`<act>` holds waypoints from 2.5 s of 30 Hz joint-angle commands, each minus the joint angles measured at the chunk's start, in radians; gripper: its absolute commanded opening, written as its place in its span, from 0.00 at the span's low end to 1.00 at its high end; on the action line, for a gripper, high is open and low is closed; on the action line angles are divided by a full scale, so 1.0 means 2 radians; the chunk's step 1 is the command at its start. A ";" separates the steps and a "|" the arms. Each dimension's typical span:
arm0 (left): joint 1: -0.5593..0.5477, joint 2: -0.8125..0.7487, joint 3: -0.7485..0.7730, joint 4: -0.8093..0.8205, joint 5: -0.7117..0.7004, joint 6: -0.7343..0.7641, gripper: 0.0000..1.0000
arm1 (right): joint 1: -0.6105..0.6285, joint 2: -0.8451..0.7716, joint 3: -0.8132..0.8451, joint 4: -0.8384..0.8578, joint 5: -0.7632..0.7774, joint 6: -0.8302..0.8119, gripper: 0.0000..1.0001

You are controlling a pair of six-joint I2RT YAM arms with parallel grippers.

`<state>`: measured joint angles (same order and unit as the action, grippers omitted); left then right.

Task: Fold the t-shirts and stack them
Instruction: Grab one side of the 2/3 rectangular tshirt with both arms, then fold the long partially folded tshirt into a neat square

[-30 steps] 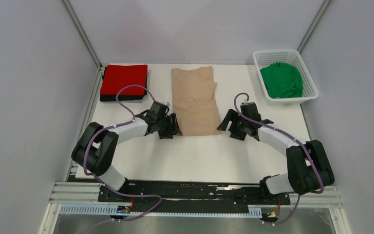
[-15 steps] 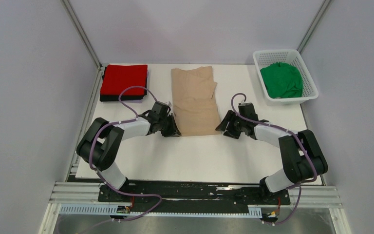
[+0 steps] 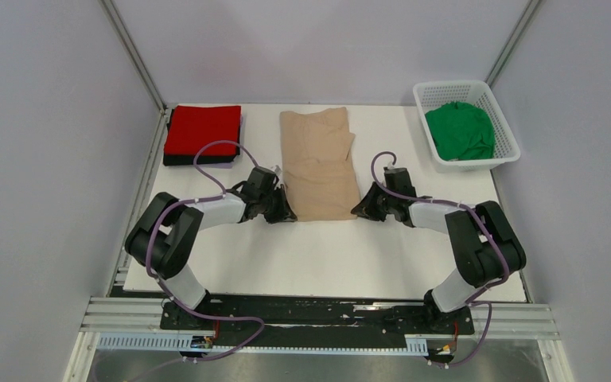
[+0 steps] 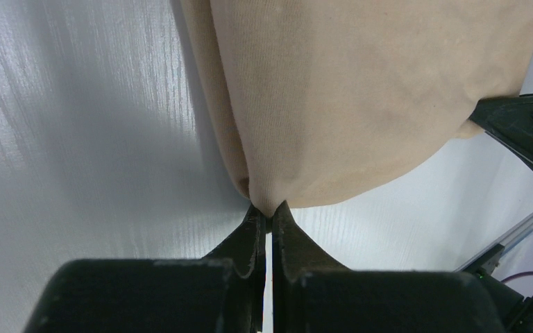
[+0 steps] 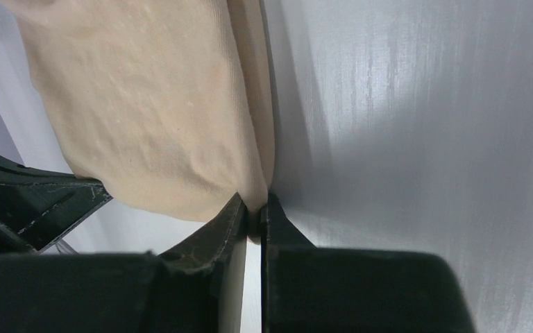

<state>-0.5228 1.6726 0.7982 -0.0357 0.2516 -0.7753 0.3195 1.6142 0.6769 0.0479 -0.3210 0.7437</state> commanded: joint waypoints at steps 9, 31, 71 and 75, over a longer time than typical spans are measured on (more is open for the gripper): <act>-0.061 -0.091 -0.113 -0.053 -0.091 -0.015 0.00 | 0.035 -0.131 -0.116 -0.055 -0.036 -0.002 0.00; -0.187 -0.378 -0.063 -0.200 -0.257 -0.028 0.00 | 0.118 -0.372 -0.042 -0.219 0.052 -0.013 0.00; 0.074 0.136 0.382 -0.120 -0.157 0.142 0.00 | -0.105 0.125 0.350 -0.150 -0.022 -0.092 0.00; 0.089 0.187 0.410 -0.120 -0.126 0.136 0.00 | -0.106 0.180 0.387 -0.148 -0.013 -0.089 0.02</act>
<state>-0.4137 1.9804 1.5463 -0.2344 0.0227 -0.5289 0.1452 1.9095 1.3720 -0.2630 -0.4133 0.5961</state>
